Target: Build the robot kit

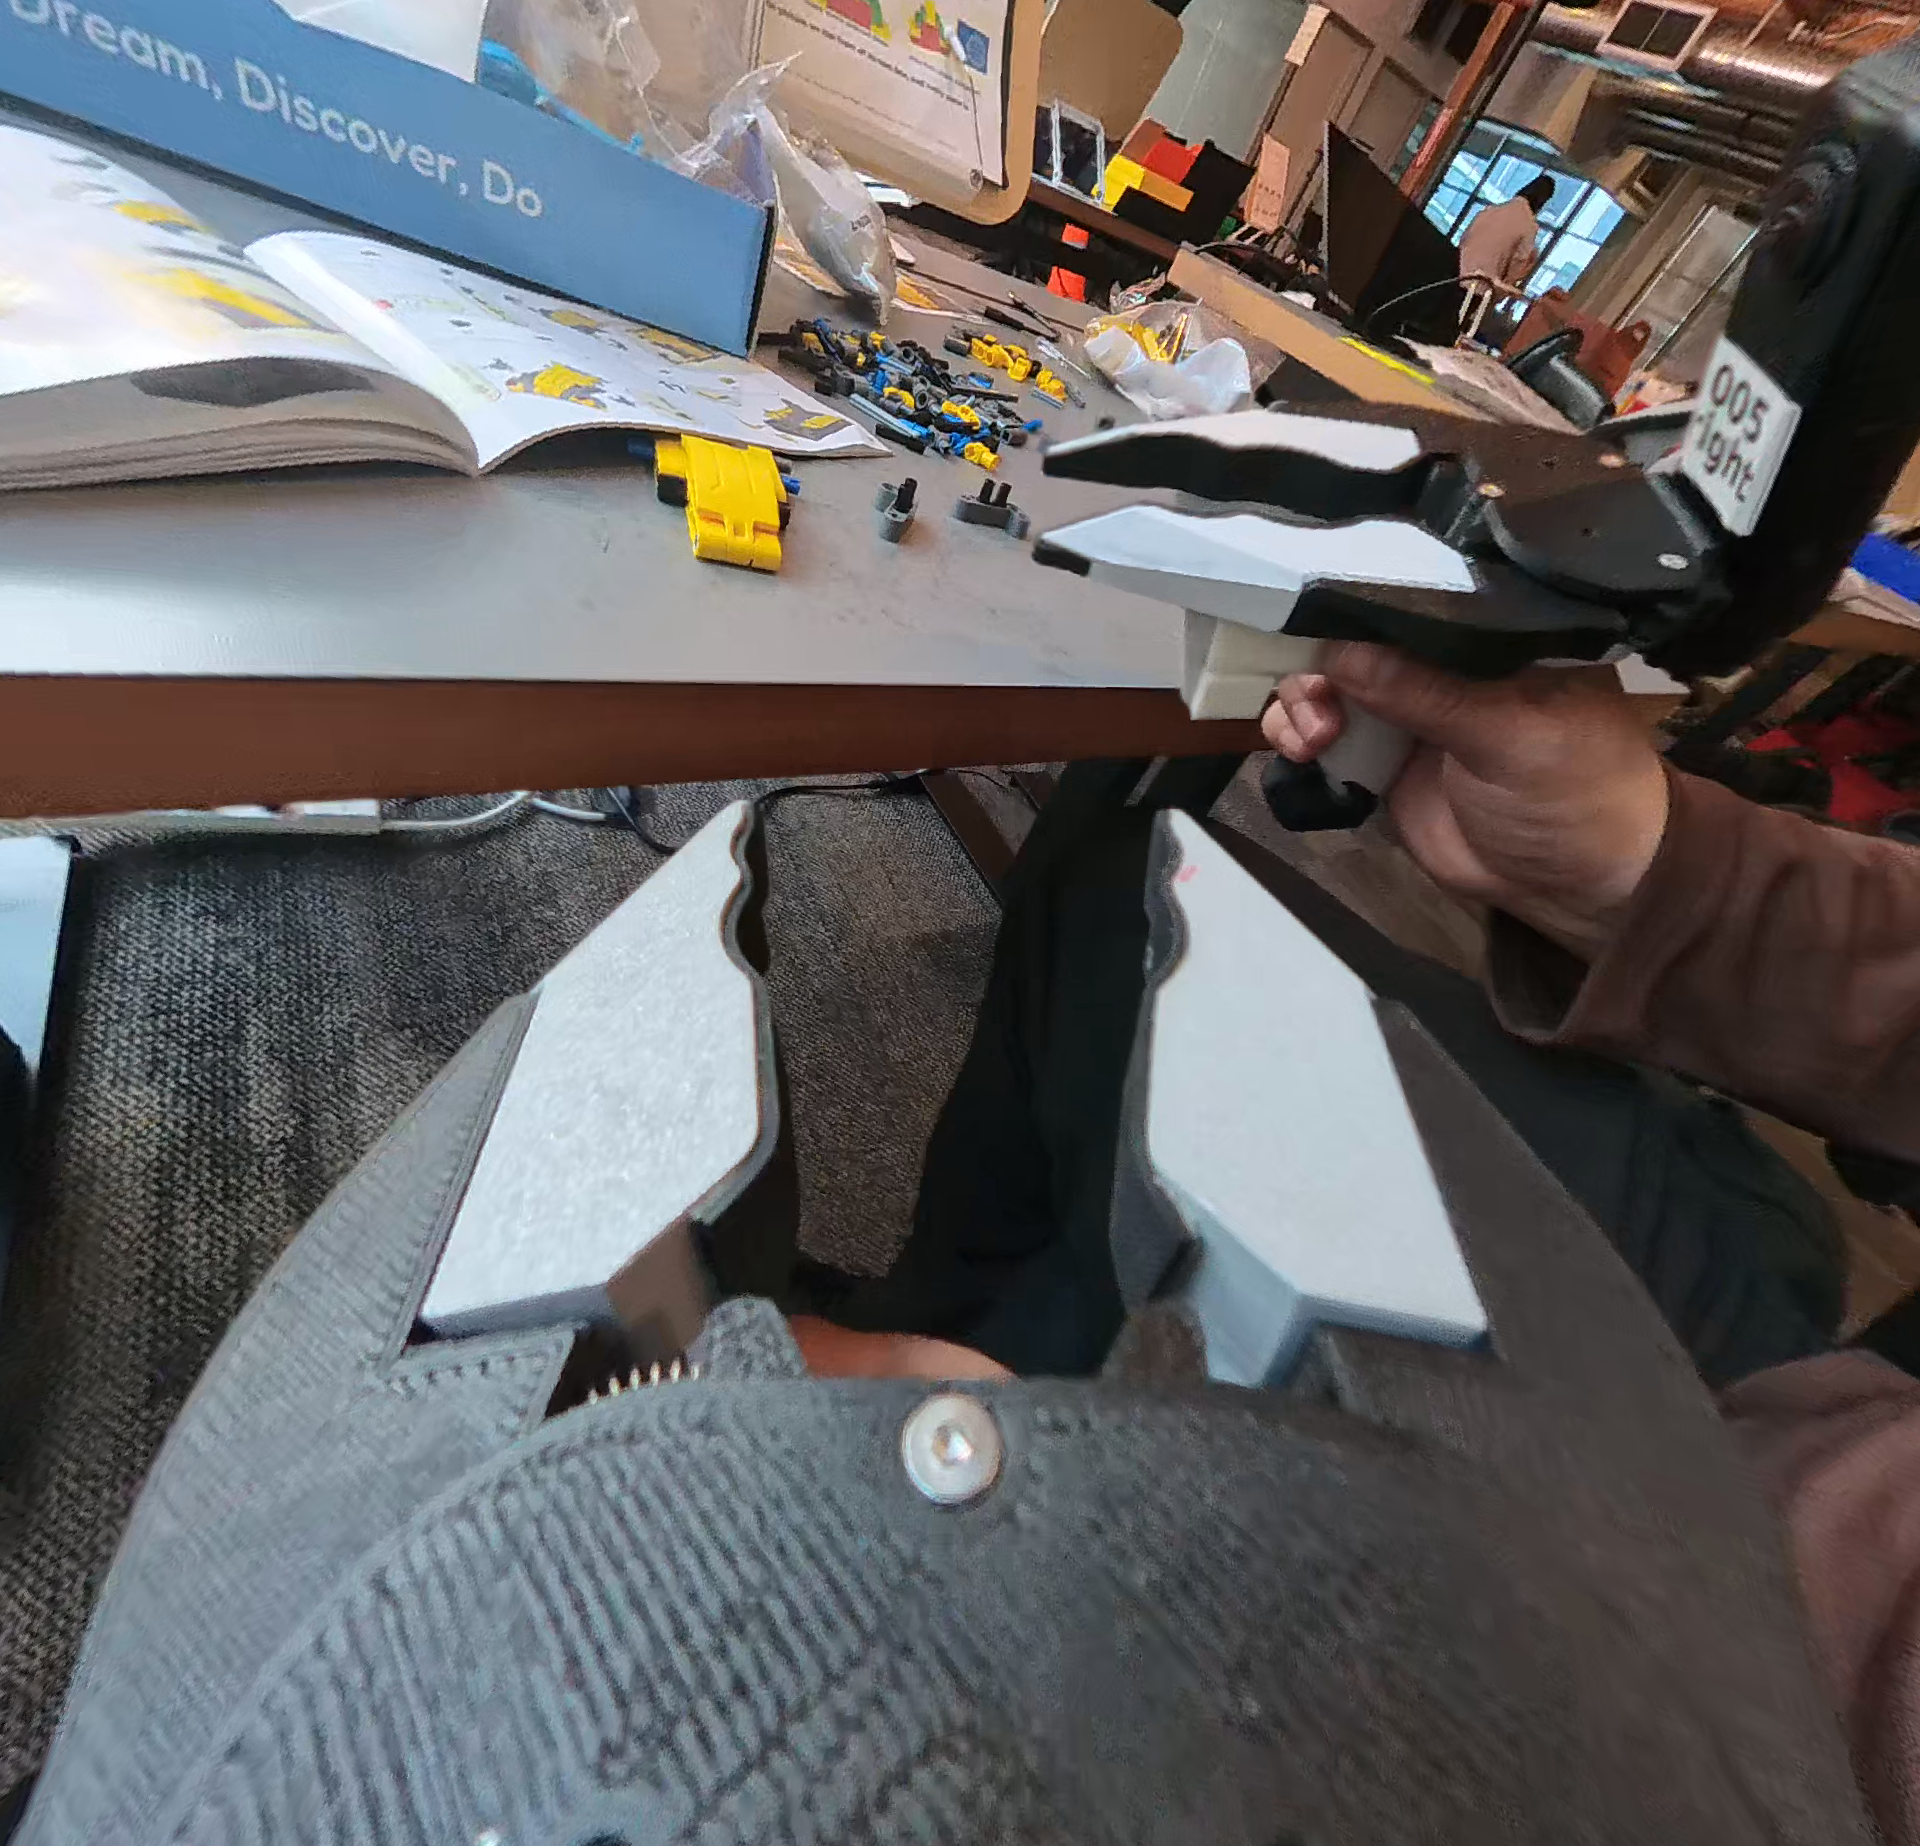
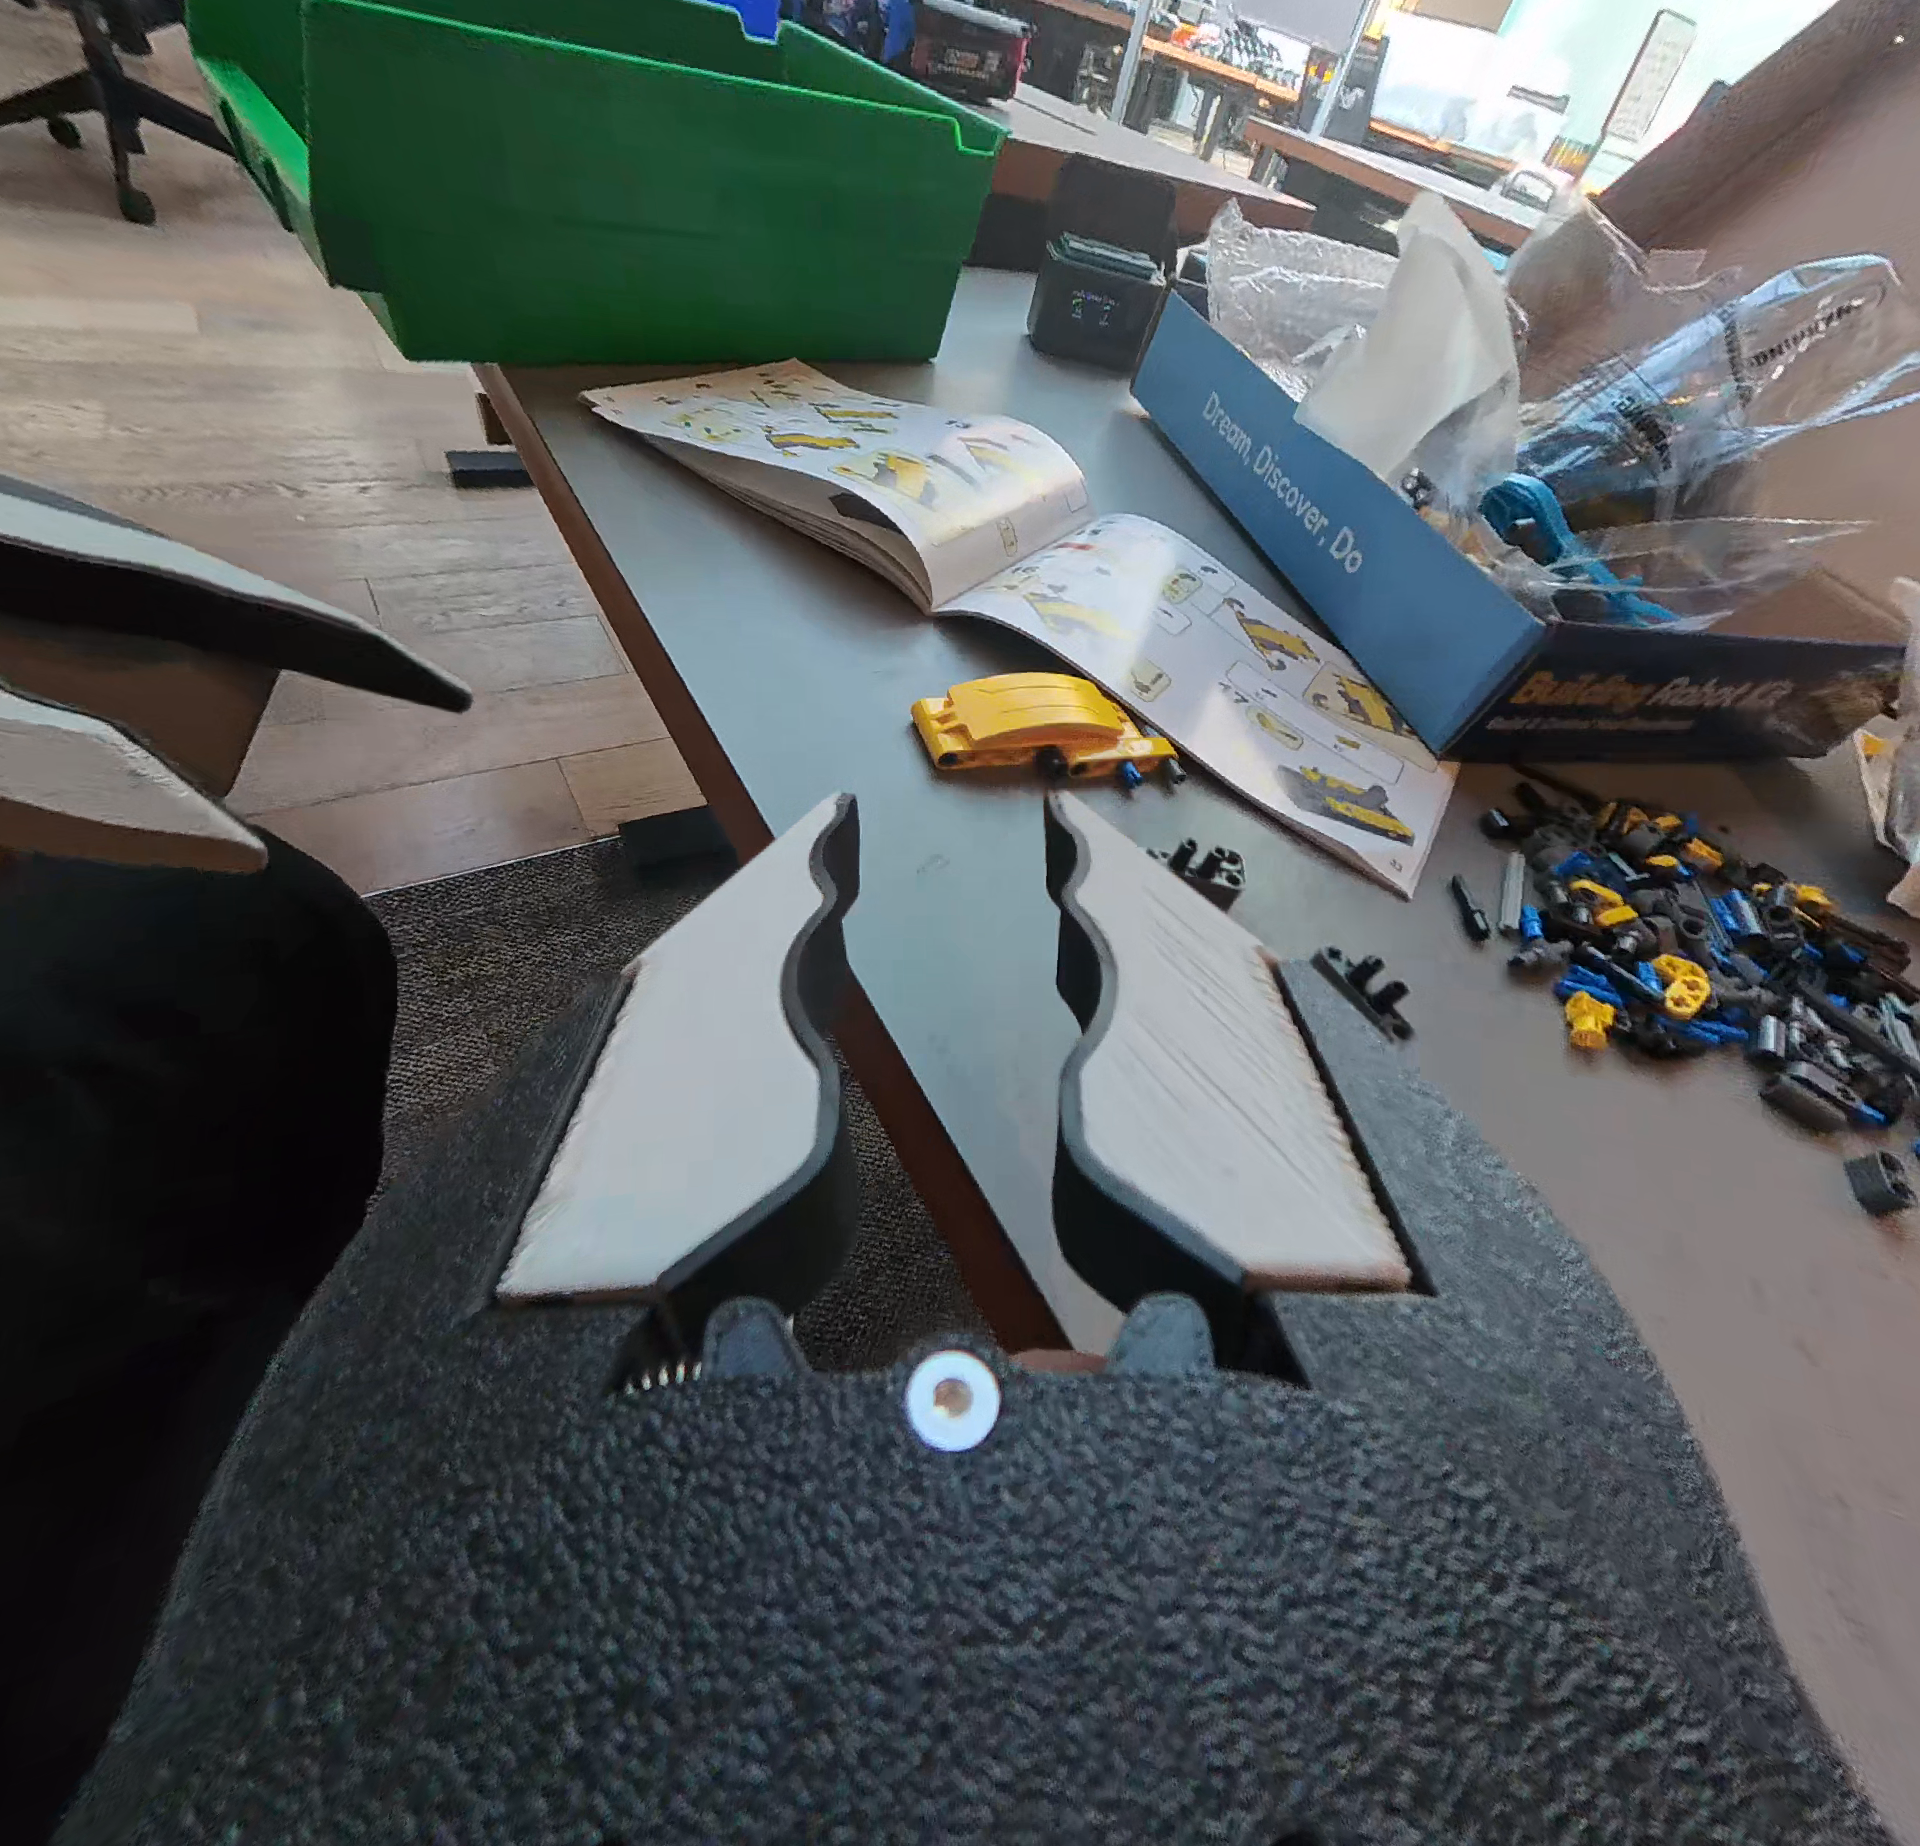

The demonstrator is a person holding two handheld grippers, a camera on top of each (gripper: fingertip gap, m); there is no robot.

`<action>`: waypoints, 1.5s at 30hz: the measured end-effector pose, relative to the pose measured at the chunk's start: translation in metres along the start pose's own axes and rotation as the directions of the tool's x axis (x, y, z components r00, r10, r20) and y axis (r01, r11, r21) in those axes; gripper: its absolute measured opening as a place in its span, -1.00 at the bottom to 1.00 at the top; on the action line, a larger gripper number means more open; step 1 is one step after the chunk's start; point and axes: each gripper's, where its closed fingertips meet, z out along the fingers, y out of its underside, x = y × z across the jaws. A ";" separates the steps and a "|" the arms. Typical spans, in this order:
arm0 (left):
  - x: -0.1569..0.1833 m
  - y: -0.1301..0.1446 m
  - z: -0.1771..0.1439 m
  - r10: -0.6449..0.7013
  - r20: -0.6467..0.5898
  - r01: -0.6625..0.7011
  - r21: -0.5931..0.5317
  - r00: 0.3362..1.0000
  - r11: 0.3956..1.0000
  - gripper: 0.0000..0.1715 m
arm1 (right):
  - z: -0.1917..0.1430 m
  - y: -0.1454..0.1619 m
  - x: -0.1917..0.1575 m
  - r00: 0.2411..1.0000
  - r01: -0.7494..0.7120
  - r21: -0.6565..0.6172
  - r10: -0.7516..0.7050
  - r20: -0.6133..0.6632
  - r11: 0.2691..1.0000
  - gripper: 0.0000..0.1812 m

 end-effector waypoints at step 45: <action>0.006 0.014 0.063 0.431 -0.017 -0.429 -0.144 0.902 0.892 -0.30 | 0.026 0.047 0.040 0.933 -0.308 -0.358 0.354 0.070 0.882 -0.38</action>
